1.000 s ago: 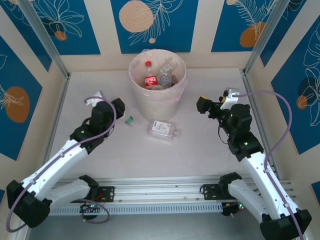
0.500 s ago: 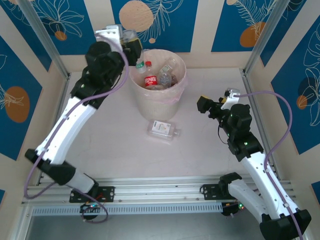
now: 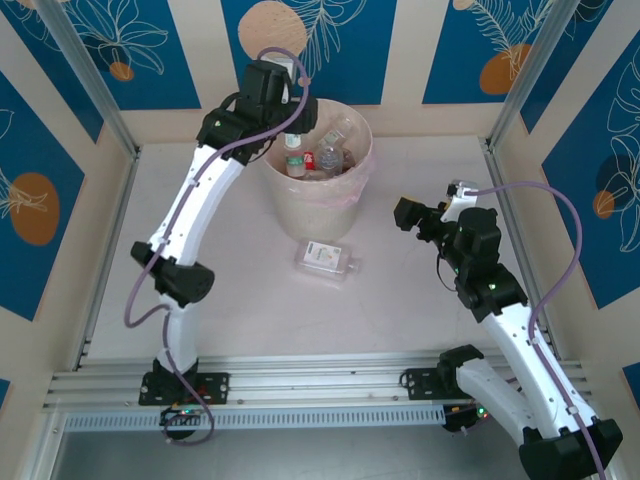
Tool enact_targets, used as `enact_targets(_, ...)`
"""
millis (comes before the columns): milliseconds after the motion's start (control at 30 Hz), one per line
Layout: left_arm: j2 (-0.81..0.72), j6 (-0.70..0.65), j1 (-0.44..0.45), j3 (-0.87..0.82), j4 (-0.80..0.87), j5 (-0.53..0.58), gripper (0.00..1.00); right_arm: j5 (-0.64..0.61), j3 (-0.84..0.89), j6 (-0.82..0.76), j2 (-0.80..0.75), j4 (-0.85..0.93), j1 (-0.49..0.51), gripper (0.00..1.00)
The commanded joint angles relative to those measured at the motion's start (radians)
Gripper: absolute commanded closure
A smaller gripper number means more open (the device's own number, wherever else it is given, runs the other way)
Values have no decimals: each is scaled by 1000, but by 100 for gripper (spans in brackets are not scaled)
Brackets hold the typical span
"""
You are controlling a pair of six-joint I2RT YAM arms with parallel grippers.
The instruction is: Put the plastic bottles in the bin
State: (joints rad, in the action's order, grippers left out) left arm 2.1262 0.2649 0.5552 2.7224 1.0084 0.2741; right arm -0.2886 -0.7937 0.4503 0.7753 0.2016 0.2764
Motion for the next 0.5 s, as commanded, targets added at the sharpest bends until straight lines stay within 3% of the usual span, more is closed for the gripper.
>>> enact_targets(0,88,8,-14,271,241,9,0,-21,-35,7,5,16,-4,0)
enact_targets(67,153,6,-15,425,296,-2,0,-25,-35,9,10,19,-3,0)
enact_targets(300,137,-1,-14,438,341,-39,0,-24,-33,-7,45,12,-6,0)
enact_targets(467,108,-52,-15,438,342,-72,0,166,12,-135,118,-95,-6,1)
